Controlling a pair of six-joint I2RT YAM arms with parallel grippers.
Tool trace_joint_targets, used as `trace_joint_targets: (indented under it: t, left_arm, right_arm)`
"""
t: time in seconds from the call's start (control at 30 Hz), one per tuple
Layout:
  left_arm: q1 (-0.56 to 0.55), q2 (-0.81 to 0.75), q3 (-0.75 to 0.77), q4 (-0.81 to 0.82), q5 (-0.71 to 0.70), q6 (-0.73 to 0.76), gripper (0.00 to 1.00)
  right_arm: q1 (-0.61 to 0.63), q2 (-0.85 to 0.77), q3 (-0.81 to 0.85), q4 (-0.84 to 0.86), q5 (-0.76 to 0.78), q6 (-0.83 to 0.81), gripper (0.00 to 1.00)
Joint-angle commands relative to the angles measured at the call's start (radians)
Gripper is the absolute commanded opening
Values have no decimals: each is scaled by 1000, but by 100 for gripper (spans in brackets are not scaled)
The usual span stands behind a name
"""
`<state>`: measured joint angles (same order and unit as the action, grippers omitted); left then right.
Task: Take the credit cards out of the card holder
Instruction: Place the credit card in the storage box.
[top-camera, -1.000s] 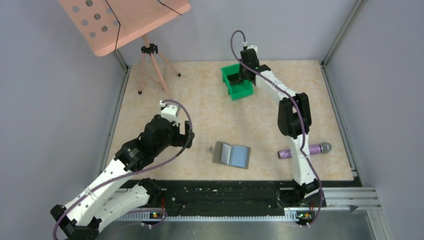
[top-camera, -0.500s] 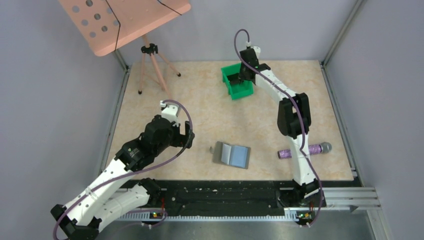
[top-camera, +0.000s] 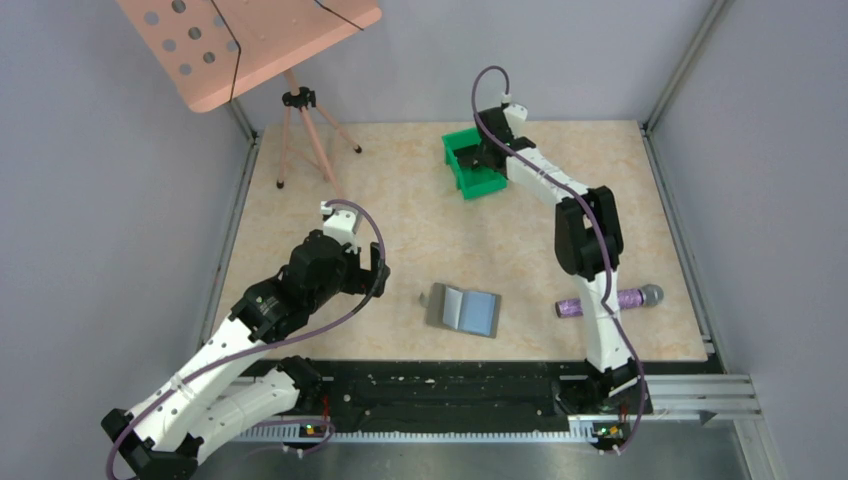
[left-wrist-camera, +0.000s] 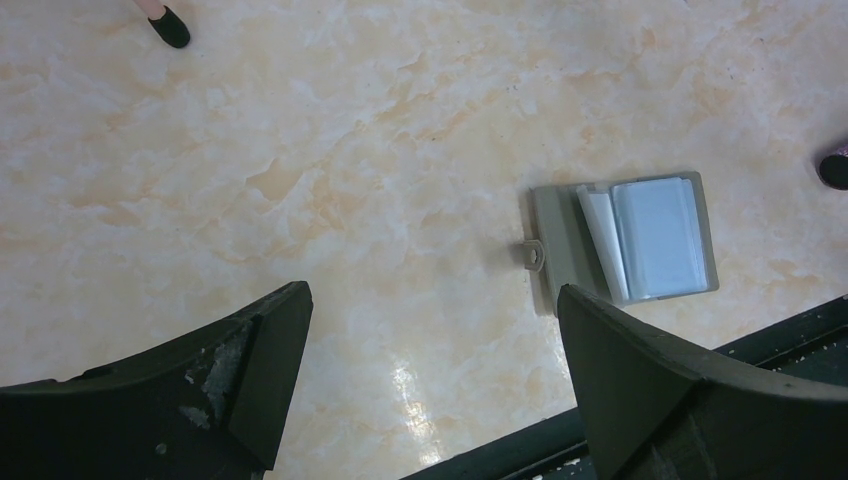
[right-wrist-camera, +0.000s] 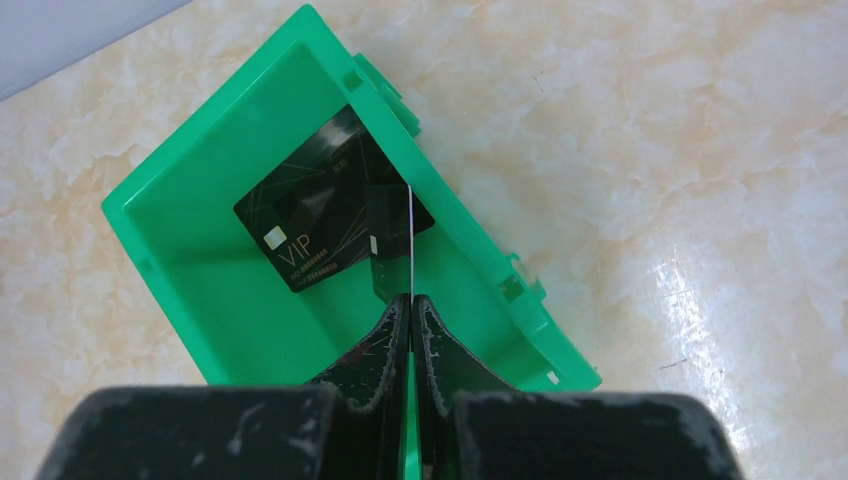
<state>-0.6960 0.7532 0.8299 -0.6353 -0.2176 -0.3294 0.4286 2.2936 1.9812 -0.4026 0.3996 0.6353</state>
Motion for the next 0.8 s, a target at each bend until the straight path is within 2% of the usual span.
trace_joint_targets:
  t: [0.0, 0.23, 0.77]
  left_arm:
    - [1, -13, -5, 45, 8, 9, 99]
    - [1, -14, -5, 49, 13, 9, 98]
    - [1, -30, -7, 52, 34, 7, 99]
  right_arm:
    - [18, -96, -43, 22, 50, 67, 0]
    - [19, -132, -46, 12, 59, 176, 0]
    - [59, -122, -26, -153, 137, 436, 0]
